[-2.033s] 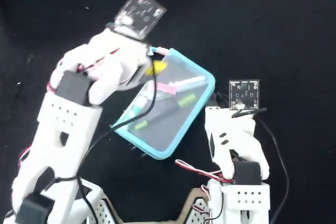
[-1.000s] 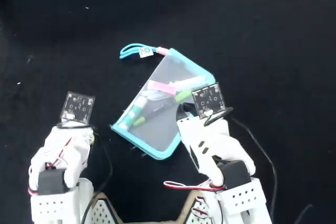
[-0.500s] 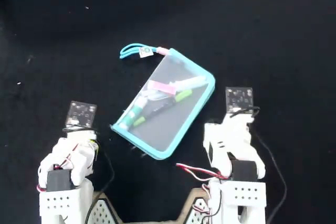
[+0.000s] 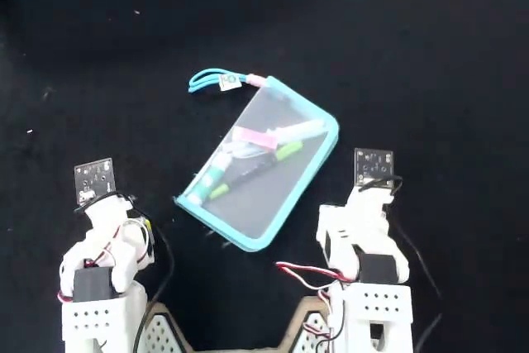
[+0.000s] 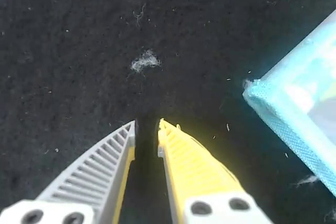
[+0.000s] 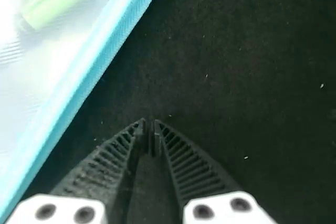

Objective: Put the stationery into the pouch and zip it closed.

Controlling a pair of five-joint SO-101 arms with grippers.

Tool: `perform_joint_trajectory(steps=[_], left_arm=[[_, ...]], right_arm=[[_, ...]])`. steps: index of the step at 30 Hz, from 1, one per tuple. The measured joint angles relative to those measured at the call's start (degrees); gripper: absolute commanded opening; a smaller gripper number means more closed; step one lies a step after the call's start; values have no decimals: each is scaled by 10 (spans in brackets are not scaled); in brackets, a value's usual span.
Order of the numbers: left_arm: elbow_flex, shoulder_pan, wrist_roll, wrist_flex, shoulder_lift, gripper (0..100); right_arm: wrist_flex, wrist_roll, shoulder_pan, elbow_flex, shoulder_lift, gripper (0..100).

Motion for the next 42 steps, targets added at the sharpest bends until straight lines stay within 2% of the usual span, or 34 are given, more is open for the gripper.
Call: perform_joint_trajectory(steps=[11, 16, 19, 42], left_arm=[[0, -3, 0, 0, 0, 84], [0, -2, 0, 0, 0, 84], [0, -2, 0, 0, 0, 84], [0, -2, 0, 0, -4, 84]], right_arm=[[8, -1, 0, 4, -38, 14], [127, -1, 0, 2, -153, 12], [191, -1, 0, 2, -164, 12], [206, -1, 0, 2, -164, 12]])
